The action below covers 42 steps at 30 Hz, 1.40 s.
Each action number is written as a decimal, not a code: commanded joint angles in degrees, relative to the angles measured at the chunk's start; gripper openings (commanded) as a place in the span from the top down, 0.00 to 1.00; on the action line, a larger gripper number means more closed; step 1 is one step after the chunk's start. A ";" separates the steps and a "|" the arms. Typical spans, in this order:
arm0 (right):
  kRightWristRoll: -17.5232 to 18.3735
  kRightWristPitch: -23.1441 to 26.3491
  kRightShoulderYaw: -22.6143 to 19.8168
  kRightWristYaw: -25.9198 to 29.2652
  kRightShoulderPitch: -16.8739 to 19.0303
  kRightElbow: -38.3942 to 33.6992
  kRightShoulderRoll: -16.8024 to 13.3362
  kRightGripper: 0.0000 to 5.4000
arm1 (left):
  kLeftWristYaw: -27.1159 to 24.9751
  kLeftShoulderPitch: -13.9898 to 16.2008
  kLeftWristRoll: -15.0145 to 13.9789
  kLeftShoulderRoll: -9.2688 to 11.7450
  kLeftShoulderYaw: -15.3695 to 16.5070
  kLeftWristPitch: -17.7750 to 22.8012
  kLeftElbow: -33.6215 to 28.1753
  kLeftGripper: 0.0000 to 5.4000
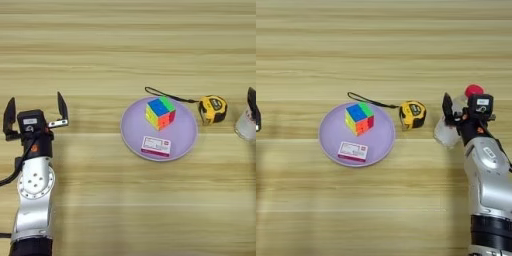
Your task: Move the objects on the table
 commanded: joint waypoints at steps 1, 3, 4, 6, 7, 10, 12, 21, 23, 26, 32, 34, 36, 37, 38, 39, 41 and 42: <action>-0.15 -0.91 0.36 0.22 -0.51 0.21 -0.53 0.43 | -0.11 0.13 0.10 0.05 -0.15 0.04 0.30 0.00; -0.40 -1.23 0.60 0.22 -0.50 -0.10 -0.60 0.44 | -0.18 0.10 0.06 0.10 -0.15 0.07 0.33 0.00; -0.42 -1.20 0.67 0.21 -0.53 -0.31 -0.60 0.44 | -0.22 0.09 0.04 0.12 -0.16 0.08 0.34 0.00; -0.34 -1.14 0.86 0.34 -0.72 -0.81 -0.65 0.44 | -0.32 0.07 0.03 0.14 -0.22 0.09 0.32 0.00; -0.29 -1.15 0.94 0.43 -0.85 -0.98 -0.69 0.44 | -0.35 0.04 0.05 0.14 -0.25 0.09 0.33 0.00; -0.39 -0.95 1.46 0.56 -1.30 -1.68 -0.78 0.45 | -0.39 -0.05 0.14 0.12 -0.37 0.12 0.32 0.00; -0.37 -0.86 1.63 0.58 -1.61 -1.90 -0.88 0.45 | -0.39 -0.14 0.17 0.10 -0.43 0.07 0.42 0.00; 0.05 0.03 2.52 0.90 -3.53 -3.72 -1.51 0.45 | -0.37 -0.47 0.33 0.10 -0.84 0.05 0.64 0.00; -0.03 0.26 2.82 0.98 -4.24 -4.05 -1.72 0.45 | -0.83 -0.45 0.43 0.22 -1.29 0.20 0.54 0.00; 0.06 1.10 3.38 1.32 -5.90 -5.13 -2.20 0.45 | -1.22 -0.37 0.72 0.20 -1.99 0.15 0.32 0.00; 0.29 3.70 4.53 1.98 -9.30 -7.74 -2.72 0.45 | -2.18 -0.45 0.88 0.16 -3.43 0.46 -0.01 0.00; 0.53 4.67 5.02 2.18 -10.26 -8.49 -2.68 0.45 | -3.19 -0.20 0.82 0.19 -4.39 0.78 -0.91 0.00; 0.63 5.69 5.90 2.32 -11.56 -9.58 -2.53 0.45 | -4.57 0.31 0.46 0.13 -5.62 0.96 -2.49 0.00; 0.68 6.17 6.26 2.36 -12.10 -10.02 -2.45 0.45 | -4.91 0.50 0.56 0.14 -6.02 1.08 -3.09 0.00; 1.01 6.87 6.55 2.47 -12.63 -10.46 -2.29 0.45 | -5.16 0.69 0.79 0.16 -6.39 1.40 -3.76 0.00; 1.30 7.53 6.97 2.64 -13.23 -10.81 -2.07 0.45 | -5.90 1.00 0.42 0.05 -6.96 1.69 -4.78 0.00; 2.10 8.99 7.64 2.98 -14.25 -11.23 -1.47 0.45 | -7.07 1.56 0.45 0.08 -8.24 2.31 -6.60 0.00; 2.32 9.47 7.97 3.12 -14.62 -11.29 -1.25 0.45 | -7.54 1.81 0.82 0.15 -8.91 2.55 -7.28 0.00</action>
